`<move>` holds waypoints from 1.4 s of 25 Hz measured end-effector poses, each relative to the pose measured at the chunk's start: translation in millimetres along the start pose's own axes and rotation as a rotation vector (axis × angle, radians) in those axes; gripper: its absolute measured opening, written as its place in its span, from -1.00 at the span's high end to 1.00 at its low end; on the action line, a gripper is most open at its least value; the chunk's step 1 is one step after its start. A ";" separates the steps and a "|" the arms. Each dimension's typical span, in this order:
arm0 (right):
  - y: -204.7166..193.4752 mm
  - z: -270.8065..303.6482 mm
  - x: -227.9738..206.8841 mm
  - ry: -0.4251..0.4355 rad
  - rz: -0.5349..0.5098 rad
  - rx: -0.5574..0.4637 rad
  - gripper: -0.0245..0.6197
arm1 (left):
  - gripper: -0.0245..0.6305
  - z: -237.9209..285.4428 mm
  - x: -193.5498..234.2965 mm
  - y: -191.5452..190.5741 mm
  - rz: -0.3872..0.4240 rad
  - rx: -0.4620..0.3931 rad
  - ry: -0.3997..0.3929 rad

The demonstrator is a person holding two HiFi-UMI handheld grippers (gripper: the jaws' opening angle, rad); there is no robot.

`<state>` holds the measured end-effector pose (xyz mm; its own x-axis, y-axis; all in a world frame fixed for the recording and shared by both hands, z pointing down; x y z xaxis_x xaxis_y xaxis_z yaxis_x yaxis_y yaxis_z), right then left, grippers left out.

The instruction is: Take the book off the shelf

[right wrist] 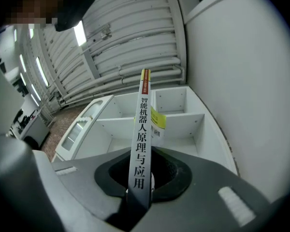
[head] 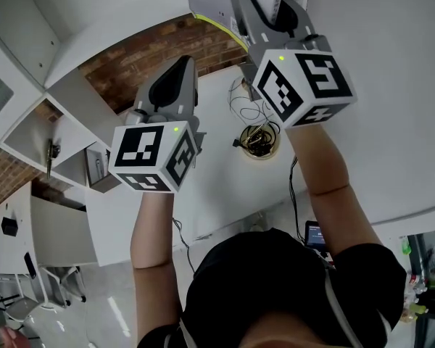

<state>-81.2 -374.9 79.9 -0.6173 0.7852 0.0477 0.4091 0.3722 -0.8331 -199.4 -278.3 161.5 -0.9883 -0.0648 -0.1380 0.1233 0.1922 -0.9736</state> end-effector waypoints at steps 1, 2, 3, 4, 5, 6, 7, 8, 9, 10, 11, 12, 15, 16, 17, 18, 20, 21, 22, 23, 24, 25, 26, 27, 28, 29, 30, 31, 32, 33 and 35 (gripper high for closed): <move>-3.6 -1.0 1.3 0.015 0.033 0.019 0.72 | 0.91 -1.7 0.0 0.8 -0.001 -0.002 0.004; -8.1 -2.1 2.6 0.028 0.060 0.037 0.72 | 0.91 -3.3 -0.4 1.4 -0.002 -0.004 0.008; -12.8 -3.9 4.1 0.039 0.078 0.051 0.72 | 0.91 -4.9 -1.4 1.7 -0.002 -0.005 0.011; -17.1 -6.5 5.7 0.048 0.088 0.063 0.72 | 0.91 -6.3 -3.0 1.6 -0.002 -0.005 0.014; -20.6 -9.8 7.5 0.057 0.095 0.072 0.72 | 0.91 -7.9 -4.9 1.4 -0.002 -0.003 0.018; -23.3 -13.2 9.6 0.067 0.100 0.079 0.72 | 0.91 -9.5 -6.6 1.0 -0.002 0.000 0.023; -25.3 -16.2 12.1 0.078 0.107 0.085 0.72 | 0.91 -11.2 -7.8 0.5 -0.003 0.002 0.028; -26.9 -18.5 15.1 0.089 0.115 0.088 0.72 | 0.91 -13.0 -7.8 -0.2 -0.004 0.005 0.035; -28.4 -19.9 18.7 0.101 0.124 0.090 0.72 | 0.91 -15.0 -6.6 -1.2 -0.005 0.007 0.043; -29.9 -20.7 22.9 0.113 0.132 0.091 0.72 | 0.91 -17.2 -4.2 -2.6 -0.008 0.009 0.051; -31.3 -21.3 27.3 0.125 0.139 0.092 0.72 | 0.91 -19.7 -1.3 -3.9 -0.011 0.010 0.060; -32.4 -22.2 31.8 0.137 0.145 0.094 0.72 | 0.91 -22.5 1.7 -5.1 -0.014 0.012 0.070; -34.8 -27.1 45.1 0.180 0.165 0.099 0.72 | 0.91 -32.1 8.9 -7.6 -0.024 0.013 0.103; -35.9 -29.1 49.7 0.197 0.171 0.100 0.72 | 0.91 -35.8 10.9 -8.5 -0.027 0.013 0.114; -37.3 -30.9 54.2 0.215 0.177 0.102 0.72 | 0.91 -39.7 12.9 -9.7 -0.031 0.013 0.126; -39.1 -32.4 58.5 0.231 0.183 0.104 0.72 | 0.91 -43.8 14.9 -11.4 -0.034 0.013 0.138; -43.9 -35.0 67.0 0.258 0.193 0.108 0.72 | 0.91 -52.6 19.5 -16.5 -0.038 0.018 0.161; -46.7 -36.7 71.2 0.271 0.198 0.112 0.72 | 0.91 -57.7 21.6 -19.8 -0.041 0.023 0.174; -49.4 -39.0 75.6 0.283 0.202 0.118 0.72 | 0.91 -63.2 23.4 -23.3 -0.046 0.028 0.187; -51.9 -41.7 80.0 0.296 0.206 0.124 0.72 | 0.91 -68.8 24.9 -26.5 -0.051 0.033 0.200; -54.6 -44.6 84.3 0.309 0.207 0.130 0.72 | 0.91 -74.4 26.4 -29.7 -0.058 0.037 0.213; -57.8 -47.3 88.5 0.323 0.208 0.138 0.72 | 0.91 -79.7 28.0 -32.9 -0.065 0.040 0.227; -62.1 -49.3 92.7 0.335 0.209 0.146 0.72 | 0.91 -84.6 30.4 -36.7 -0.073 0.043 0.240; -67.7 -50.5 96.7 0.346 0.211 0.154 0.72 | 0.91 -89.0 33.9 -41.1 -0.081 0.045 0.252; -74.2 -51.3 100.5 0.355 0.215 0.161 0.72 | 0.91 -92.7 38.1 -45.9 -0.088 0.045 0.263; -80.8 -52.1 103.9 0.363 0.220 0.167 0.72 | 0.91 -96.0 42.3 -50.5 -0.094 0.042 0.272; -86.8 -53.6 107.1 0.370 0.227 0.173 0.72 | 0.91 -99.3 45.6 -54.7 -0.100 0.039 0.281; -92.1 -55.9 110.4 0.377 0.234 0.181 0.72 | 0.91 -103.2 47.8 -58.2 -0.106 0.036 0.291; -97.0 -58.8 113.9 0.385 0.241 0.191 0.72 | 0.91 -107.6 49.0 -61.3 -0.113 0.034 0.302; -101.7 -62.2 117.6 0.395 0.249 0.203 0.72 | 0.91 -112.2 49.4 -64.5 -0.122 0.034 0.311; -111.9 -68.9 124.3 0.413 0.257 0.229 0.72 | 0.91 -119.8 49.0 -72.3 -0.144 0.043 0.317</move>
<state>-157.3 -284.8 217.0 -0.1819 0.9833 0.0010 0.3263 0.0614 -0.9433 -267.5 -178.1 246.9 -0.9737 0.2204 0.0579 -0.0222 0.1612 -0.9867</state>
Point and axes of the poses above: the fingertips, and each gripper's own axes: z forward along the fingers, x to its left, y out of its top, the point moved 6 cm from there along -z, backward along the fingers, and after that the axes turned 5 degrees about -y, right-handed, at the moved point
